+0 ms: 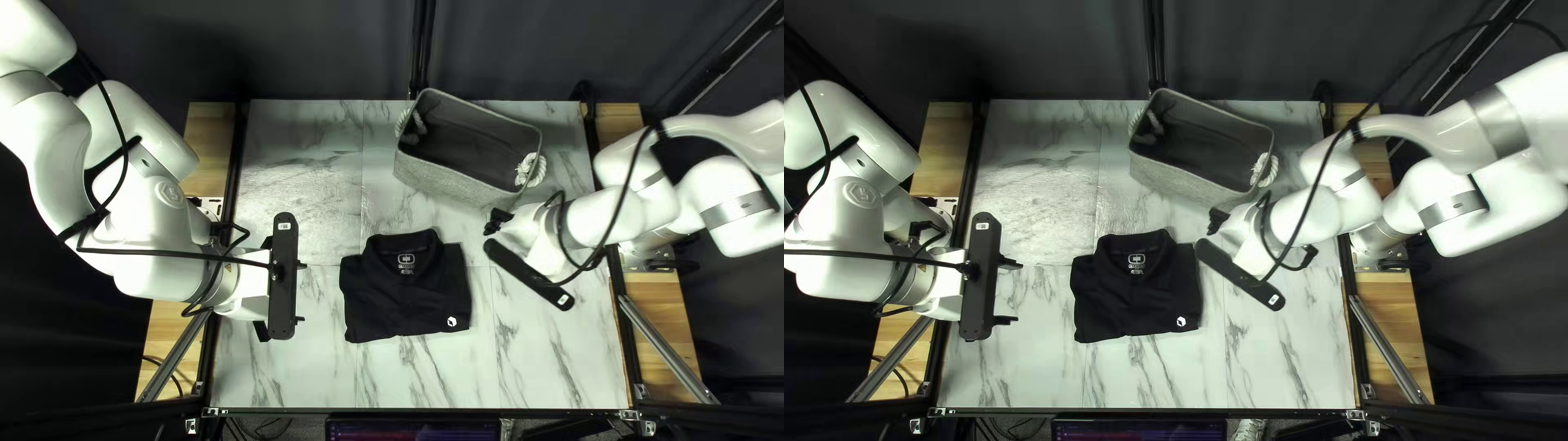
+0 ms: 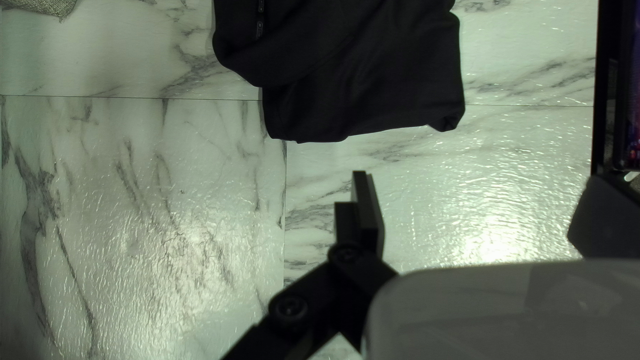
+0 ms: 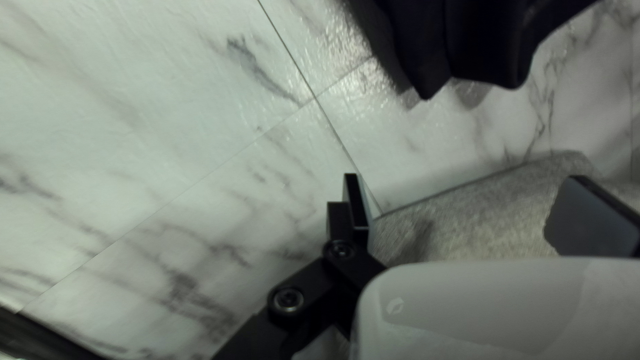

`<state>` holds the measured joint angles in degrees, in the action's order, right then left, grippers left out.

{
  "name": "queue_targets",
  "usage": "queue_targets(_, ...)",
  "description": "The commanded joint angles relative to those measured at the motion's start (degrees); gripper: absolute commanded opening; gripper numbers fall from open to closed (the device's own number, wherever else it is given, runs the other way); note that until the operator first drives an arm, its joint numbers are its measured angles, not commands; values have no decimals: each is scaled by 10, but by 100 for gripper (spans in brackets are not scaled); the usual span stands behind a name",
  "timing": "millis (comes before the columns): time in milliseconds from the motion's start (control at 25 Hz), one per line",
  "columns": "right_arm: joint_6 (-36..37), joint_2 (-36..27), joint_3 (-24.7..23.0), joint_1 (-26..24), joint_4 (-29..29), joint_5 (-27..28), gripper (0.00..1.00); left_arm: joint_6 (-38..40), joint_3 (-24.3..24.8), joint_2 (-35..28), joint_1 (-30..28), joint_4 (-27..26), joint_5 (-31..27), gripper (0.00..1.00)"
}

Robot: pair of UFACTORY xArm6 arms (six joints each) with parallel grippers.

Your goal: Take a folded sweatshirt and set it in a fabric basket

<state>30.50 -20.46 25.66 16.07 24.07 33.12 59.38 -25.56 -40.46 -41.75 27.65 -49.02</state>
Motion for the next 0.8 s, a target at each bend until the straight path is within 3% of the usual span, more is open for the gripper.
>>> queue_targets(40,51,43,7,-14,29,-51,100,0,0,0,0,0,0,100)
queue_targets(520,80,102,-2,-63,145,-165,100,0,0,0,0,0,0,100)
queue_targets(680,67,121,3,-74,174,-176,100,0,0,0,0,0,0,100)
queue_targets(800,11,164,22,-89,243,-194,100,0,0,0,0,0,0,100)
